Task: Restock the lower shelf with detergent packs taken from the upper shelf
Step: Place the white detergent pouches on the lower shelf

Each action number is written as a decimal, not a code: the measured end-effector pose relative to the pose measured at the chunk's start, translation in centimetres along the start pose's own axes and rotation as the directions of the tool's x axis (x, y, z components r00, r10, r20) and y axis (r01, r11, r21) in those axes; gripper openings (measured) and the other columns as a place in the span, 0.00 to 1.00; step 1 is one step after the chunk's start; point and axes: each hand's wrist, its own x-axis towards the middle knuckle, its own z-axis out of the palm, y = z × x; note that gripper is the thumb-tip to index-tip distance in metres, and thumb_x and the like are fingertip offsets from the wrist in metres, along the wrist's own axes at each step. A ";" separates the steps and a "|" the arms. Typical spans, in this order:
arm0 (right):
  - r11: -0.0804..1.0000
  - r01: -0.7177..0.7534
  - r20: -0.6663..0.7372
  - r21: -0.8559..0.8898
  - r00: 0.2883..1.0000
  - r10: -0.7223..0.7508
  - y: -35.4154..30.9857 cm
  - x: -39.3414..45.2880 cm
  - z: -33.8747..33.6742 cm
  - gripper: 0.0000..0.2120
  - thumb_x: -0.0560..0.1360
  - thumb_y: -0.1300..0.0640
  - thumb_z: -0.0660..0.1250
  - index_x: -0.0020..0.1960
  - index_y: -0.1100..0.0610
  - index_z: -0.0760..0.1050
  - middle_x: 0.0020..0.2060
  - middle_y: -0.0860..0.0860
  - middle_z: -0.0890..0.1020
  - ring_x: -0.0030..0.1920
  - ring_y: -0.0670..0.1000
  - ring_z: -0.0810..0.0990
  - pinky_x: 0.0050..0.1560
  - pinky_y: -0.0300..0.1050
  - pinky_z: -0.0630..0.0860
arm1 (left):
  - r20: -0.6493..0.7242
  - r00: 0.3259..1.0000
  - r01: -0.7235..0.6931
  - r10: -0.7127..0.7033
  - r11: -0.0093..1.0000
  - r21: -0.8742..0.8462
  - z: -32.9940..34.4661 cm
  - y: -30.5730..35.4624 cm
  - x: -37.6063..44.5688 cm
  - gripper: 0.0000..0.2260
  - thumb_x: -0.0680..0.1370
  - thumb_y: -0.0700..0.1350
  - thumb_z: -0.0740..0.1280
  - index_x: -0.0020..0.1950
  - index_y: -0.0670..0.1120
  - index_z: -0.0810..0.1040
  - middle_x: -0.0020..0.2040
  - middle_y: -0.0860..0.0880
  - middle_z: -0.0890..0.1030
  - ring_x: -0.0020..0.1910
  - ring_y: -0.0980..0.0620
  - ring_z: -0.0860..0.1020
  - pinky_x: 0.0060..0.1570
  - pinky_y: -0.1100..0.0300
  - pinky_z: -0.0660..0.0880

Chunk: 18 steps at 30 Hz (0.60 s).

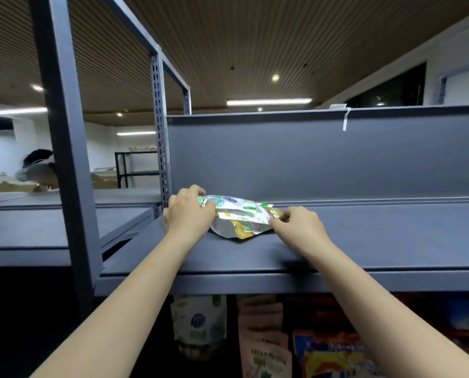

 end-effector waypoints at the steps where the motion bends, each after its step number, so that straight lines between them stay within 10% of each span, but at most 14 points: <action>1: 0.998 -0.060 0.042 0.022 0.997 0.059 0.2 0.9 0.1 0.12 0.73 0.50 0.62 0.42 0.60 0.74 0.39 0.54 0.81 0.41 0.57 0.79 0.41 0.45 0.74 | 0.041 0.999 0.024 -0.024 1.000 -0.010 0.6 -0.2 1.0 0.16 0.78 0.47 0.59 0.65 0.50 0.72 0.65 0.48 0.73 0.64 0.45 0.67 0.60 0.51 0.64; 7: 0.929 0.039 -0.062 -0.368 0.996 -0.066 0.3 3.0 2.8 0.10 0.74 0.52 0.63 0.52 0.55 0.70 0.52 0.52 0.76 0.52 0.56 0.73 0.39 0.44 0.65 | 0.288 0.937 -0.317 0.196 0.822 0.474 4.2 -2.2 4.2 0.28 0.78 0.45 0.57 0.77 0.55 0.55 0.78 0.53 0.54 0.77 0.46 0.50 0.72 0.41 0.48; 11: 0.857 0.202 0.000 -0.474 0.973 -0.229 0.5 4.1 4.1 0.16 0.76 0.53 0.60 0.63 0.51 0.69 0.60 0.50 0.72 0.61 0.55 0.69 0.50 0.47 0.65 | 0.191 0.950 -0.313 0.248 0.785 0.535 5.8 -3.7 4.2 0.21 0.79 0.43 0.55 0.71 0.57 0.67 0.70 0.53 0.70 0.71 0.49 0.62 0.72 0.42 0.50; 18: 0.803 0.309 -0.040 -0.510 0.924 -0.380 0.7 3.7 4.4 0.14 0.79 0.57 0.53 0.54 0.54 0.77 0.52 0.50 0.81 0.60 0.55 0.73 0.63 0.45 0.65 | 0.027 0.909 -0.360 0.416 0.750 0.554 5.1 -3.2 3.3 0.13 0.77 0.45 0.59 0.57 0.49 0.79 0.56 0.48 0.78 0.63 0.45 0.70 0.72 0.46 0.51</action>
